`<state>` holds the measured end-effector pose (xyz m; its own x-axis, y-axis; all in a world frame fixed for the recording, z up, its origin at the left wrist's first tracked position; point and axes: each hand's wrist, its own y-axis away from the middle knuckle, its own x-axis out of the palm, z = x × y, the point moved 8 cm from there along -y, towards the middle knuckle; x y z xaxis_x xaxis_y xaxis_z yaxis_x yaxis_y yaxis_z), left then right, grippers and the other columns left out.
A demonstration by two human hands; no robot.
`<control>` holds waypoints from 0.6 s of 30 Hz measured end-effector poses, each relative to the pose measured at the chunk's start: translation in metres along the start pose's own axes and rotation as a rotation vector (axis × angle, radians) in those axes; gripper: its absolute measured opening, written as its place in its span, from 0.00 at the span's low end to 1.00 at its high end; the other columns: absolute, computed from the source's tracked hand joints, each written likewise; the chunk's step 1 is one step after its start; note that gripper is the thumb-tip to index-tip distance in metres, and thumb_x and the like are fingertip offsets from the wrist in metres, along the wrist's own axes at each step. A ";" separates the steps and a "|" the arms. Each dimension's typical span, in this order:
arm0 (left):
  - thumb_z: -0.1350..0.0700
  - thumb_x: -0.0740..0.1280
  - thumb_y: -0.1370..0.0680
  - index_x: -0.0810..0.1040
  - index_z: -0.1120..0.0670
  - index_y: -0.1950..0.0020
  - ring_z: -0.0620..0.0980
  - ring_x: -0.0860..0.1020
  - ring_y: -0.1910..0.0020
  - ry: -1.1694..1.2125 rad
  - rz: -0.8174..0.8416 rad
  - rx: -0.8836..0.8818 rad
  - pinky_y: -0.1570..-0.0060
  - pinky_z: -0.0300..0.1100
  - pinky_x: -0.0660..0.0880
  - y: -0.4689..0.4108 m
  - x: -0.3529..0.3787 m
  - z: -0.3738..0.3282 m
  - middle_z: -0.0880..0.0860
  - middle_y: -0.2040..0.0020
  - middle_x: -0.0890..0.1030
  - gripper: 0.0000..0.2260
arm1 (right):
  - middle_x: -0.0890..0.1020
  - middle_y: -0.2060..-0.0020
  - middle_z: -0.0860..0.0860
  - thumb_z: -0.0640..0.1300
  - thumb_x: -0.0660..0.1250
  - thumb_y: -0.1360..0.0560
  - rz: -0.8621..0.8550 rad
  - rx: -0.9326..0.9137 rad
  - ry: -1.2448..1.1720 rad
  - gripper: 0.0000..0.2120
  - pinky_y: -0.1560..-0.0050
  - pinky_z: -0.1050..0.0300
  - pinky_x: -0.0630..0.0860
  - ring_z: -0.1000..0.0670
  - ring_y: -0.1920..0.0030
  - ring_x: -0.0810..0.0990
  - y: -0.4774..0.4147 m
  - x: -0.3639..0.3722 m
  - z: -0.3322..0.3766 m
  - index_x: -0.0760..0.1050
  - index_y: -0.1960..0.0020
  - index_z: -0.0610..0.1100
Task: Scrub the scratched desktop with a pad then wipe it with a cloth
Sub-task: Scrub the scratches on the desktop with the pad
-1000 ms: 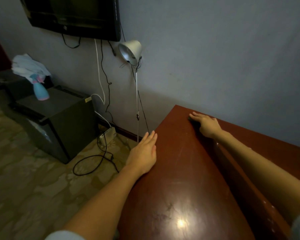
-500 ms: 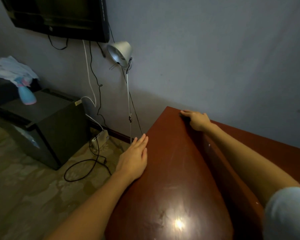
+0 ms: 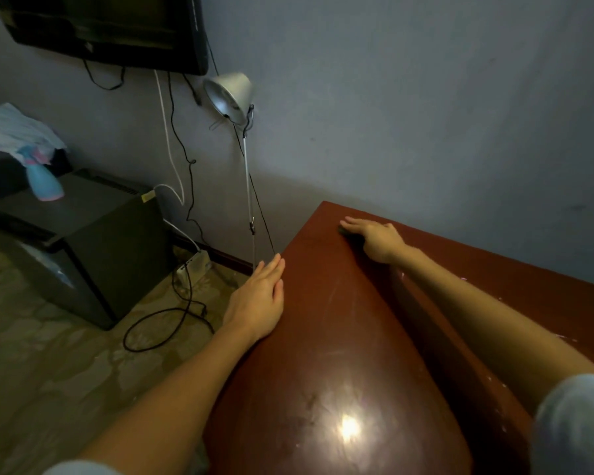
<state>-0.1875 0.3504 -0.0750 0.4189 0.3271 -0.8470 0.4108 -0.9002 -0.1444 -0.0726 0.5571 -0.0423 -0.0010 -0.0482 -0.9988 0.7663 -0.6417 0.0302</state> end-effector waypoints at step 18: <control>0.55 0.50 0.16 0.56 0.49 0.22 0.45 0.51 0.23 -0.014 0.011 -0.004 0.29 0.43 0.59 0.001 -0.002 -0.003 0.43 0.22 0.53 0.21 | 0.54 0.23 0.54 0.28 0.53 0.26 0.019 0.014 0.060 0.36 0.33 0.50 0.67 0.50 0.24 0.57 0.022 -0.003 0.015 0.56 0.23 0.54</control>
<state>-0.1858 0.3499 -0.0724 0.4123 0.3127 -0.8557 0.4094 -0.9027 -0.1327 -0.0657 0.5319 -0.0380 0.0521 -0.0147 -0.9985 0.7568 -0.6518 0.0490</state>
